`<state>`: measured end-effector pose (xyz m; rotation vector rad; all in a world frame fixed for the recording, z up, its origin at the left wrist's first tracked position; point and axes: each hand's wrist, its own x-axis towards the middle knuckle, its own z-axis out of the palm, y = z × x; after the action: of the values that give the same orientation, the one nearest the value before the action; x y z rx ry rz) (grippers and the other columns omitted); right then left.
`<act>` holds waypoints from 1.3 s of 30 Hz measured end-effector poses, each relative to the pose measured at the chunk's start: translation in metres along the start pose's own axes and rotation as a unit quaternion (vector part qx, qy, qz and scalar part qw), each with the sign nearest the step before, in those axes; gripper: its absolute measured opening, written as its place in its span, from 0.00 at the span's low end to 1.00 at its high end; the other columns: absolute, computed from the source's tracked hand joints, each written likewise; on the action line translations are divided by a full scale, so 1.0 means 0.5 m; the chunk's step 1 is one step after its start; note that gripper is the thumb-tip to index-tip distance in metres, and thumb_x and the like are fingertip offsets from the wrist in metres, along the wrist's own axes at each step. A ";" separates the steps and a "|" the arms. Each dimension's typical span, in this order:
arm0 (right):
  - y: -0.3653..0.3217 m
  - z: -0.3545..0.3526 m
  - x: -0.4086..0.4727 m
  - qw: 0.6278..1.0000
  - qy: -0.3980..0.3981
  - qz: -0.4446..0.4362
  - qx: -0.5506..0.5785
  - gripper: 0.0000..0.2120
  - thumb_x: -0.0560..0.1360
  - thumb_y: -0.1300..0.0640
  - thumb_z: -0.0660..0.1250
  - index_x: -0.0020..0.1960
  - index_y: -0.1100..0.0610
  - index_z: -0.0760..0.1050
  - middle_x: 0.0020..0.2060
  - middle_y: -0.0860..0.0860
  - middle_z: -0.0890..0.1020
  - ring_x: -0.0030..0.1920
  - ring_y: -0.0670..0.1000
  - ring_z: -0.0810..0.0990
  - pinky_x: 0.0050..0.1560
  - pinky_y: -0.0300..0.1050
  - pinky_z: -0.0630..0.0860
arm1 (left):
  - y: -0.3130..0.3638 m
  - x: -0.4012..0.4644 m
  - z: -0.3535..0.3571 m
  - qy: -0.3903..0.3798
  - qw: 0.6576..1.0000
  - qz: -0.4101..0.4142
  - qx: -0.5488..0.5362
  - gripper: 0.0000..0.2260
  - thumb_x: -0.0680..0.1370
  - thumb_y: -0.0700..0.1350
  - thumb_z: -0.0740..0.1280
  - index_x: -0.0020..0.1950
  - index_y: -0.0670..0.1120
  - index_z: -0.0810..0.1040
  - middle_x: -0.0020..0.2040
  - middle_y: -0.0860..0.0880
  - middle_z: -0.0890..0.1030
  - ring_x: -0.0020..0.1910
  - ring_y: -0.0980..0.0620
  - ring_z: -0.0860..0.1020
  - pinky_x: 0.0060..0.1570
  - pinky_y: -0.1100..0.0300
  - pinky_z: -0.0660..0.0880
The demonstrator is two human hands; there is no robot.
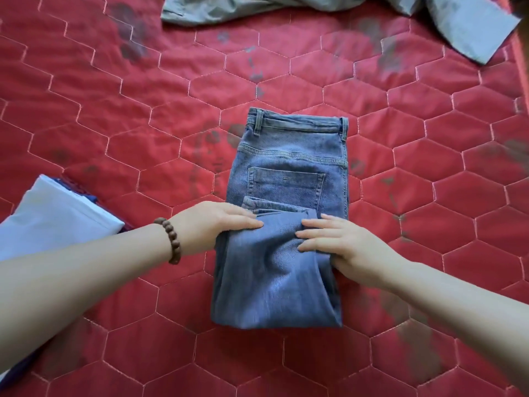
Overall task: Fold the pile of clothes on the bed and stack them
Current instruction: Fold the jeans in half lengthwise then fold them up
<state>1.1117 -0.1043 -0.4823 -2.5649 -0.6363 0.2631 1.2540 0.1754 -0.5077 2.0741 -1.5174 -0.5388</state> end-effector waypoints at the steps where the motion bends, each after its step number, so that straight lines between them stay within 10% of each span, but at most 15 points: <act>1: 0.005 0.004 -0.007 0.995 0.017 0.050 0.085 0.24 0.69 0.62 0.52 0.56 0.56 0.81 0.58 0.48 0.82 0.64 0.46 0.75 0.69 0.41 0.65 | 0.002 0.000 -0.005 -0.016 0.994 -0.054 -0.091 0.21 0.71 0.33 0.67 0.60 0.51 0.81 0.55 0.49 0.83 0.53 0.50 0.82 0.56 0.55 0.75; 3: 0.030 -0.006 -0.004 0.952 0.042 0.201 0.227 0.12 0.76 0.57 0.62 0.55 0.57 0.80 0.53 0.51 0.83 0.58 0.48 0.79 0.61 0.41 0.73 | 0.012 0.012 -0.014 0.000 0.936 -0.191 -0.295 0.04 0.73 0.44 0.70 0.47 0.50 0.82 0.41 0.54 0.83 0.40 0.58 0.79 0.45 0.54 0.76; 6: 0.069 -0.021 0.024 0.858 0.065 0.410 0.302 0.16 0.78 0.44 0.64 0.55 0.56 0.78 0.51 0.52 0.83 0.54 0.52 0.81 0.50 0.44 0.75 | 0.024 0.036 -0.023 0.105 0.843 -0.321 -0.419 0.24 0.69 0.66 0.70 0.44 0.45 0.79 0.35 0.63 0.81 0.38 0.68 0.77 0.46 0.63 0.74; 8: 0.073 -0.034 0.061 0.788 0.150 0.437 0.407 0.12 0.81 0.49 0.61 0.48 0.53 0.80 0.45 0.46 0.84 0.48 0.46 0.82 0.48 0.41 0.76 | 0.024 0.056 -0.021 0.100 0.767 -0.394 -0.497 0.17 0.77 0.57 0.66 0.53 0.44 0.79 0.45 0.56 0.85 0.45 0.60 0.83 0.50 0.59 0.78; 11: 0.085 -0.031 0.086 0.702 0.163 0.505 0.475 0.16 0.77 0.40 0.63 0.46 0.51 0.80 0.47 0.48 0.85 0.50 0.51 0.83 0.58 0.51 0.77 | 0.026 0.074 -0.014 0.110 0.684 -0.476 -0.541 0.11 0.81 0.48 0.63 0.45 0.43 0.78 0.33 0.49 0.83 0.28 0.55 0.80 0.26 0.66 0.74; 13: 0.081 -0.029 0.083 0.697 0.149 0.504 0.488 0.16 0.74 0.40 0.67 0.47 0.52 0.81 0.47 0.48 0.85 0.49 0.51 0.84 0.59 0.52 0.77 | 0.022 0.073 -0.005 0.116 0.688 -0.477 -0.535 0.08 0.80 0.46 0.65 0.45 0.43 0.79 0.34 0.49 0.83 0.26 0.56 0.79 0.23 0.67 0.71; 18: 0.069 -0.015 0.053 0.768 0.135 0.451 0.435 0.18 0.69 0.55 0.76 0.56 0.55 0.77 0.50 0.49 0.84 0.51 0.48 0.83 0.56 0.50 0.78 | 0.014 0.037 0.010 0.088 0.777 -0.421 -0.461 0.09 0.77 0.40 0.70 0.56 0.47 0.78 0.52 0.50 0.84 0.51 0.55 0.83 0.52 0.59 0.78; 22: 0.040 0.005 0.015 0.788 0.163 0.503 0.316 0.14 0.69 0.52 0.76 0.50 0.54 0.76 0.43 0.48 0.83 0.46 0.48 0.82 0.48 0.43 0.76 | 0.039 0.005 0.034 0.155 0.835 -0.443 -0.286 0.08 0.73 0.44 0.73 0.48 0.47 0.77 0.46 0.51 0.84 0.46 0.55 0.82 0.51 0.55 0.77; 27: -0.026 0.035 -0.065 0.796 0.155 0.524 0.261 0.11 0.70 0.50 0.75 0.46 0.53 0.76 0.40 0.46 0.81 0.41 0.42 0.78 0.39 0.32 0.70 | 0.109 -0.048 0.068 0.186 0.857 -0.461 -0.136 0.17 0.69 0.51 0.77 0.51 0.50 0.73 0.46 0.56 0.76 0.44 0.61 0.74 0.43 0.73 0.67; 31: -0.052 0.067 -0.094 0.757 0.150 0.571 0.281 0.11 0.69 0.46 0.75 0.43 0.48 0.75 0.36 0.51 0.81 0.37 0.53 0.81 0.40 0.48 0.77 | 0.119 -0.066 0.098 0.173 0.852 -0.467 -0.162 0.14 0.69 0.50 0.77 0.49 0.52 0.75 0.46 0.52 0.77 0.38 0.61 0.77 0.43 0.72 0.72; 33: -0.062 0.079 -0.087 0.687 0.189 0.599 0.366 0.10 0.71 0.50 0.74 0.46 0.51 0.74 0.40 0.54 0.81 0.36 0.54 0.83 0.40 0.53 0.82 | 0.131 -0.060 0.101 0.196 0.831 -0.476 -0.213 0.10 0.70 0.50 0.74 0.46 0.54 0.75 0.45 0.50 0.80 0.37 0.58 0.81 0.46 0.55 0.79; 39: -0.069 0.080 -0.067 0.557 0.370 0.567 0.481 0.06 0.76 0.64 0.68 0.40 0.60 0.75 0.39 0.58 0.77 0.36 0.49 0.80 0.34 0.37 0.79 | 0.148 -0.039 0.076 0.260 0.787 -0.493 -0.264 0.07 0.69 0.42 0.63 0.44 0.47 0.78 0.36 0.50 0.84 0.38 0.51 0.84 0.47 0.50 0.80</act>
<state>1.0571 -0.0776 -0.4975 -1.3215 1.2382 -0.1044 1.1700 0.1696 -0.4920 2.1291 0.1356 -0.5697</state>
